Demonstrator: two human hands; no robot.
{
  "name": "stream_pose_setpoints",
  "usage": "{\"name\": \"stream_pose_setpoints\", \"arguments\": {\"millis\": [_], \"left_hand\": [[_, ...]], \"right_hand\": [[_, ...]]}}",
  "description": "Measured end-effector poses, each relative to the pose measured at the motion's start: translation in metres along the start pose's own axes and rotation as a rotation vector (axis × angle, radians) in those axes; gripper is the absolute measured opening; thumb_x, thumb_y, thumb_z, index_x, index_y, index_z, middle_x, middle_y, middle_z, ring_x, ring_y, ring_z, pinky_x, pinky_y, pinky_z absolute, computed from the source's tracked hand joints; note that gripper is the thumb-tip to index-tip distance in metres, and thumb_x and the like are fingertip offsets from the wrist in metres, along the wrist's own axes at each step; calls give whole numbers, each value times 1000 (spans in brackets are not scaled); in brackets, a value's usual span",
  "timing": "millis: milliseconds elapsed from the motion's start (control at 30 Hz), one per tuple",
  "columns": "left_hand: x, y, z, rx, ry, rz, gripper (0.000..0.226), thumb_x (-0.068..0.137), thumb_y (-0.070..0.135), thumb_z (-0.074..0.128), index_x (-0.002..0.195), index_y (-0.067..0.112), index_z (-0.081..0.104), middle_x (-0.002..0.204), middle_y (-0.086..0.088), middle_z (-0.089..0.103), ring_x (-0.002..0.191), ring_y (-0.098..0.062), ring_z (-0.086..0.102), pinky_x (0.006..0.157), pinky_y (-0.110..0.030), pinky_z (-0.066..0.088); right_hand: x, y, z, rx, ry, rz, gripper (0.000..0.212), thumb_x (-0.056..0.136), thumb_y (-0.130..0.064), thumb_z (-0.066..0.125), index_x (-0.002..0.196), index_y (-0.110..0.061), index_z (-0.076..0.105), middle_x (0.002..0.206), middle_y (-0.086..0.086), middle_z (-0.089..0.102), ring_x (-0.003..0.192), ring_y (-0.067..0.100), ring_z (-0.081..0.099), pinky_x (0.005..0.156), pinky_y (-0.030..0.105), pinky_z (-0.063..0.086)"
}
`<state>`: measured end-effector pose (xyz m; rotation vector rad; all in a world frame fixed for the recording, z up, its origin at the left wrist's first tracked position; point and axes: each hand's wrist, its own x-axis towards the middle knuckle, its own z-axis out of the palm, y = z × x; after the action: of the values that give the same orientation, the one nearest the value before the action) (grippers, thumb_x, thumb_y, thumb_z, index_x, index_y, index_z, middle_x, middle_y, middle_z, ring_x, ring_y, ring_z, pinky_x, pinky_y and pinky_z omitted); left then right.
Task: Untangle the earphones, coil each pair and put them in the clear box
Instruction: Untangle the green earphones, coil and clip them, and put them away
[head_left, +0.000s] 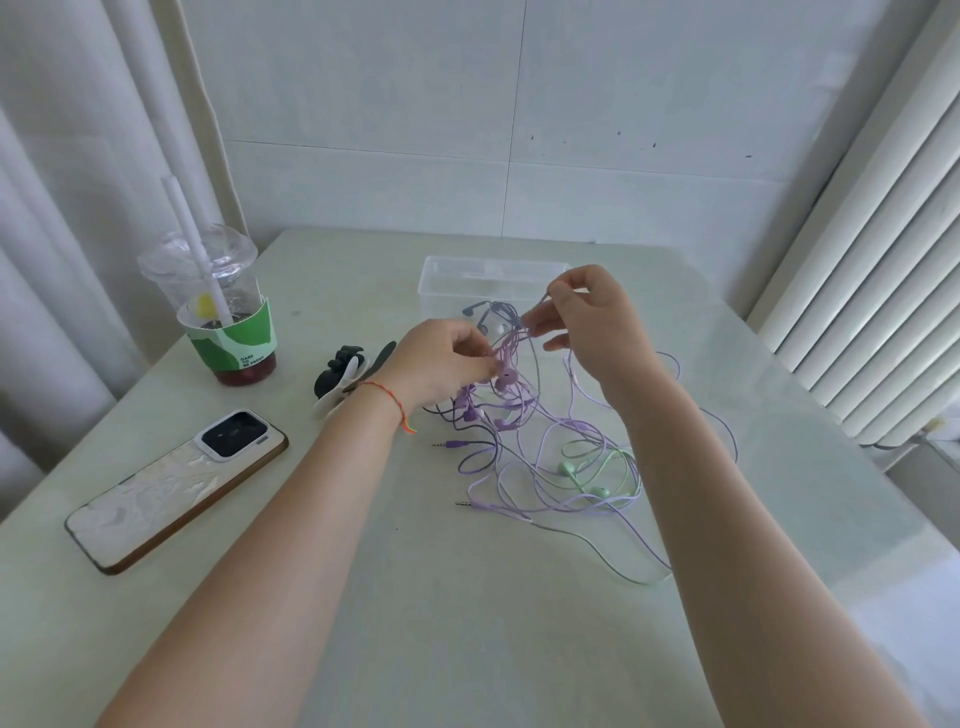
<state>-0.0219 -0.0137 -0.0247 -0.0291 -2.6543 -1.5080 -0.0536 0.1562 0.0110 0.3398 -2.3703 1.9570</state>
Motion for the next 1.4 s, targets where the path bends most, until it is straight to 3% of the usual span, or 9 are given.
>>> {"name": "stream_pose_setpoints", "arguments": {"millis": [200, 333, 467, 633, 767, 1000, 1133, 1233, 1400], "left_hand": [[-3, 7, 0, -179, 40, 19, 17, 86, 25, 72, 73, 16, 66, 63, 5, 63, 60, -15, 55, 60, -29, 48], [-7, 17, 2, -255, 21, 12, 34, 93, 37, 63, 66, 17, 70, 66, 6, 71, 59, -4, 57, 64, -18, 47], [-4, 17, -1, -118, 17, -52, 63, 93, 64, 44, 71, 13, 75, 74, 2, 75, 72, -5, 64, 82, -28, 49], [-1, 12, -1, -361, 118, 7, 21, 93, 30, 53, 97, 22, 72, 88, 3, 76, 87, -24, 72, 73, -35, 48], [2, 13, -1, -558, 222, 7, 27, 91, -2, 50, 90, 18, 68, 80, 5, 71, 70, -14, 63, 61, -22, 49], [2, 15, -2, -616, 116, -33, 16, 85, 9, 51, 91, 11, 66, 86, 5, 70, 67, -21, 59, 66, -31, 47], [-5, 20, 1, -568, 10, -3, 18, 96, 4, 47, 92, 13, 63, 65, -5, 69, 56, -23, 58, 52, -25, 44], [-7, 19, 2, -567, -56, 30, 11, 87, 9, 61, 96, 14, 63, 70, -10, 67, 59, -25, 61, 58, -30, 42], [-5, 17, -5, -493, -47, -5, 19, 81, 4, 61, 97, 13, 66, 69, -1, 68, 64, -16, 64, 63, -20, 47]], "right_hand": [[1, 0, -3, -18, -25, 61, 7, 101, -14, 42, 96, -11, 47, 61, 2, 68, 56, 21, 63, 59, 34, 51], [-2, 0, -1, -42, -142, 136, 11, 101, -16, 46, 100, -5, 49, 59, 4, 65, 52, 22, 62, 58, 35, 53], [-4, 2, 1, -172, -226, 116, 17, 101, -22, 47, 99, -5, 50, 70, 7, 70, 56, 25, 57, 53, 31, 46], [1, 3, -6, -220, -45, 73, 10, 99, -16, 47, 93, -10, 52, 65, 0, 62, 52, 17, 46, 54, 28, 38], [0, 0, -7, -323, -33, 58, 15, 96, -21, 51, 82, -17, 54, 67, -3, 52, 57, 13, 43, 54, 25, 35], [-11, -7, -8, -355, -245, 6, 26, 91, -36, 64, 83, -13, 71, 40, -14, 32, 39, 7, 28, 42, 19, 25], [-10, -7, -5, -312, -251, 17, 17, 93, -23, 60, 81, -14, 67, 49, -3, 49, 44, 16, 42, 52, 24, 37], [-9, -6, -4, -355, -248, 23, 20, 90, -6, 52, 83, -15, 70, 60, -5, 61, 43, 6, 48, 49, 16, 40], [-9, -7, -8, -410, -176, 15, 18, 87, -10, 56, 78, -19, 69, 55, -8, 49, 41, 3, 37, 43, 16, 31]]}}
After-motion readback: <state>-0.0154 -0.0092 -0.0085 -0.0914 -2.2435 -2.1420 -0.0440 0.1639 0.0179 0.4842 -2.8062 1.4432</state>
